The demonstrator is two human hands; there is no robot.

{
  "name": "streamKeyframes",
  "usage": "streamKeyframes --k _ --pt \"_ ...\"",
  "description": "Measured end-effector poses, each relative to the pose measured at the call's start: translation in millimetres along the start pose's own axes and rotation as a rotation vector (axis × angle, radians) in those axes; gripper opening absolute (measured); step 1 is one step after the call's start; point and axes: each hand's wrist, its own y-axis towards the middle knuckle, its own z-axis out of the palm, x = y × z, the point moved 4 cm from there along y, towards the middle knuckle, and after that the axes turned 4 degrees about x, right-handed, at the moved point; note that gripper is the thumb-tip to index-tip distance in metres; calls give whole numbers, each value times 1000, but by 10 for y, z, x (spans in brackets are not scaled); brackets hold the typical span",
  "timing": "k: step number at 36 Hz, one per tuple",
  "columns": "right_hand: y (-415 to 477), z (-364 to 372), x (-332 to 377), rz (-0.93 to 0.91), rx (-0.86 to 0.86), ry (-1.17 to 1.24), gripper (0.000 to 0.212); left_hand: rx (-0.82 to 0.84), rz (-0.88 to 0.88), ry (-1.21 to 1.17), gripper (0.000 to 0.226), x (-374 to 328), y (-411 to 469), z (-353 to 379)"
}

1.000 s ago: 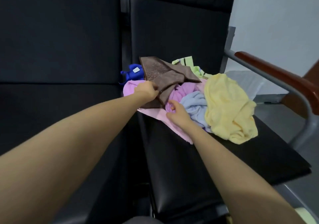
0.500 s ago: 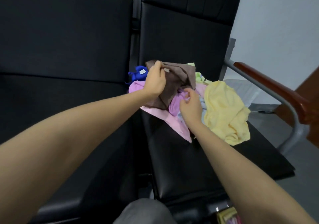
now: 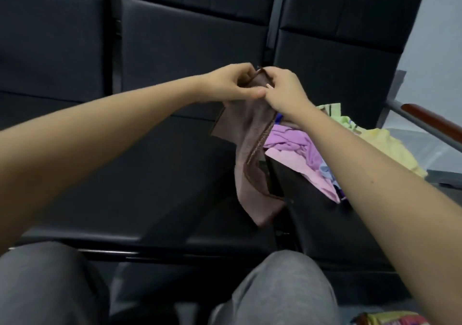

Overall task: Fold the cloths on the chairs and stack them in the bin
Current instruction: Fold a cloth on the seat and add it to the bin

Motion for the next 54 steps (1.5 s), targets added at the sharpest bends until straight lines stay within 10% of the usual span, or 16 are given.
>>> streamKeyframes --k 7,16,33,47,54 --pt "80 85 410 16 -4 282 11 398 -321 296 20 702 -655 -222" --pt "214 252 279 201 102 262 23 255 -540 350 10 1245 -1306 -1031" --pt "725 294 528 361 -316 765 24 -827 -236 508 22 790 -1282 -1966" --pt "-719 1105 -444 383 -96 766 13 -118 -371 -306 11 1507 -1995 -531" --pt "-973 1509 -653 479 69 639 22 -119 -572 -388 4 2068 -2210 -8"
